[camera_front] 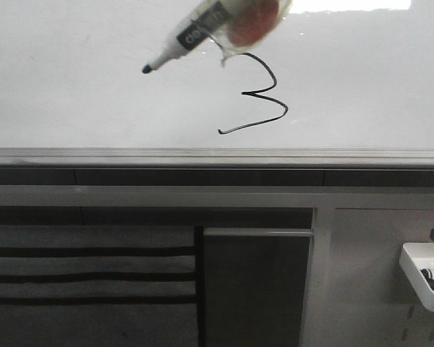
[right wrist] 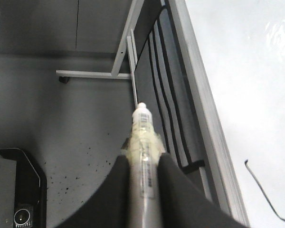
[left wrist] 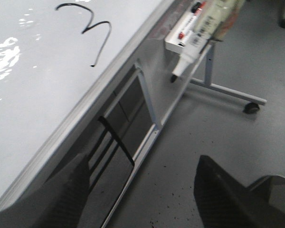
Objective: Write number 3 on whiteboard
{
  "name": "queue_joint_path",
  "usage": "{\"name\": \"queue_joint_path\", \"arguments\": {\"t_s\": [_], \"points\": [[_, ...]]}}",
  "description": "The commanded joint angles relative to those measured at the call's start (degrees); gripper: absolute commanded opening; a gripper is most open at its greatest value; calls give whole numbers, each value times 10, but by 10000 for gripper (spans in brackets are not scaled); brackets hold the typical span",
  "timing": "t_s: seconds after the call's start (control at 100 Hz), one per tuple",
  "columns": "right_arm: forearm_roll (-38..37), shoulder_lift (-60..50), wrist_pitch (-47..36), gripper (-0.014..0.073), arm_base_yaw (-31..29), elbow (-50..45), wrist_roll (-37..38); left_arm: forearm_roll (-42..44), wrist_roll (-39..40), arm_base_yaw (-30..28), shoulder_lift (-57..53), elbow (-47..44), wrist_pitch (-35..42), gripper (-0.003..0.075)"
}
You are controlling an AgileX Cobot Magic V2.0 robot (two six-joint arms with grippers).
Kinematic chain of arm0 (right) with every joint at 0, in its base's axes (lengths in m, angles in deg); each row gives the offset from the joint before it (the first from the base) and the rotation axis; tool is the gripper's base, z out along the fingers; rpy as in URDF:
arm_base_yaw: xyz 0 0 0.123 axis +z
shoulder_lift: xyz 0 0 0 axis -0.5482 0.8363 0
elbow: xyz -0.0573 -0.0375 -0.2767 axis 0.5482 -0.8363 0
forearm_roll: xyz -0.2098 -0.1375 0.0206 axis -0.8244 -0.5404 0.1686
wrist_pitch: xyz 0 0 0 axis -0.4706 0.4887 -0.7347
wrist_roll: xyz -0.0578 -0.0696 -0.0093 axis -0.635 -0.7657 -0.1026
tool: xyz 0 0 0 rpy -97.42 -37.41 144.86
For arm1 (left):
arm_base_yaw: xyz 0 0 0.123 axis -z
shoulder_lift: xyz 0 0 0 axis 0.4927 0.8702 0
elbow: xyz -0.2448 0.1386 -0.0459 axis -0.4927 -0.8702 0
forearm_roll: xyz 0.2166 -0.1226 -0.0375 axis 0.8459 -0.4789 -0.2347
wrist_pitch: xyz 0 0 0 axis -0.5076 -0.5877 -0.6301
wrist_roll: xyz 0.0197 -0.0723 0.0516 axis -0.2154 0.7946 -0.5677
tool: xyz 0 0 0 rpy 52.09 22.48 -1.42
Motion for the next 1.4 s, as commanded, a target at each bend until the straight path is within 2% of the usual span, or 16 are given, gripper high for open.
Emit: {"name": "queue_joint_path", "arguments": {"t_s": [0.0,0.09,0.39,0.6,0.67,0.91,1.05,1.32,1.39], "points": [[16,-13,-47,-29,16,13,-16,-32,-22,34,29,25,21,442],[16,-13,-46,-29,29,13,-39,-24,-25,68,67,48,22,442],[16,-13,-48,-29,34,13,-39,-14,-42,159,181,143,24,442],[16,-13,-47,-29,34,13,-39,-14,-41,175,234,177,24,438],[16,-13,-47,-29,34,13,-39,-14,-41,175,237,179,24,398],[16,-4,-49,-29,34,13,-39,-14,-41,175,237,179,24,181],[16,2,-47,-29,34,13,-39,-14,-41,175,237,179,24,92],[16,9,-43,-24,34,13,-39,-14,-41,175,237,179,24,-14],[16,9,-47,-1,34,13,-39,-14,-41,175,237,179,24,-18]]}}
